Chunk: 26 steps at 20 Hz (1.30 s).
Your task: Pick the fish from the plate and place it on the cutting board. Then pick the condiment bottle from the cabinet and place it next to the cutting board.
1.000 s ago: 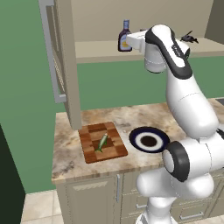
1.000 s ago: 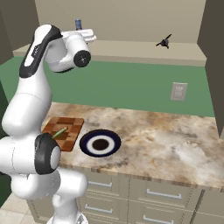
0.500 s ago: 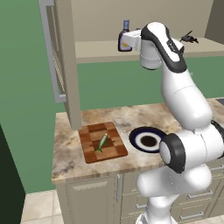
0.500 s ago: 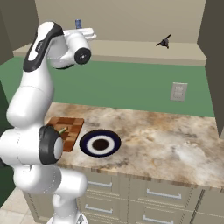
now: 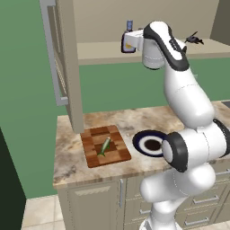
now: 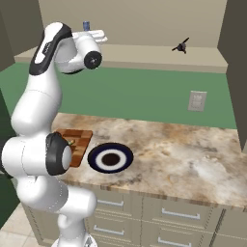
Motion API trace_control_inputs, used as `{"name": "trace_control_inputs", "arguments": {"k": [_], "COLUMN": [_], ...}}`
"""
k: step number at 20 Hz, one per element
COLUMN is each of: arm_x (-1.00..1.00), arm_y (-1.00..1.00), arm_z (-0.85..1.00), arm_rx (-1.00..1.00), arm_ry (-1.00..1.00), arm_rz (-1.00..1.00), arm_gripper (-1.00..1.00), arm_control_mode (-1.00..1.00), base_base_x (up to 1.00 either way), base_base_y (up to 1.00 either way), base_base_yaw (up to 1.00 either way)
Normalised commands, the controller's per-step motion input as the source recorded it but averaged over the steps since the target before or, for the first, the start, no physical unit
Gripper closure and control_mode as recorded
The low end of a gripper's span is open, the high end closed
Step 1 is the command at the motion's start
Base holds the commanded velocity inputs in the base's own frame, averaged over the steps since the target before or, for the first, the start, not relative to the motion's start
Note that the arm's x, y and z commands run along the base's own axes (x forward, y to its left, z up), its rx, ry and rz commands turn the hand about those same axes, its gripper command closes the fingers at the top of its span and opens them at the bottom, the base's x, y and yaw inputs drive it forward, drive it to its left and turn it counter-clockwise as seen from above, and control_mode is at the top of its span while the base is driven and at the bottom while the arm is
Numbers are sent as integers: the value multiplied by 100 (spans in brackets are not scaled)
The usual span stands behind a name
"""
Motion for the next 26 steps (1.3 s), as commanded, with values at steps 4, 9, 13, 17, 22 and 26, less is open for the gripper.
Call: {"name": "trace_control_inputs", "arguments": {"k": [4, 9, 13, 17, 22, 26], "arm_x": [16, 21, 21, 18, 18, 19], "arm_y": [0, 0, 0, 0, 0, 0], "arm_z": [0, 0, 0, 0, 0, 0], "arm_rx": [0, 0, 0, 0, 0, 0], "arm_ry": [0, 0, 0, 0, 0, 0], "arm_rz": [0, 0, 0, 0, 0, 0], "arm_gripper": [-100, -100, -100, -100, -100, -100], "arm_control_mode": [-100, -100, -100, -100, -100, -100], "base_base_x": [0, 0, 0, 0, 0, 0], "base_base_y": [0, 0, 0, 0, 0, 0], "base_base_yaw": [0, 0, 0, 0, 0, 0]}}
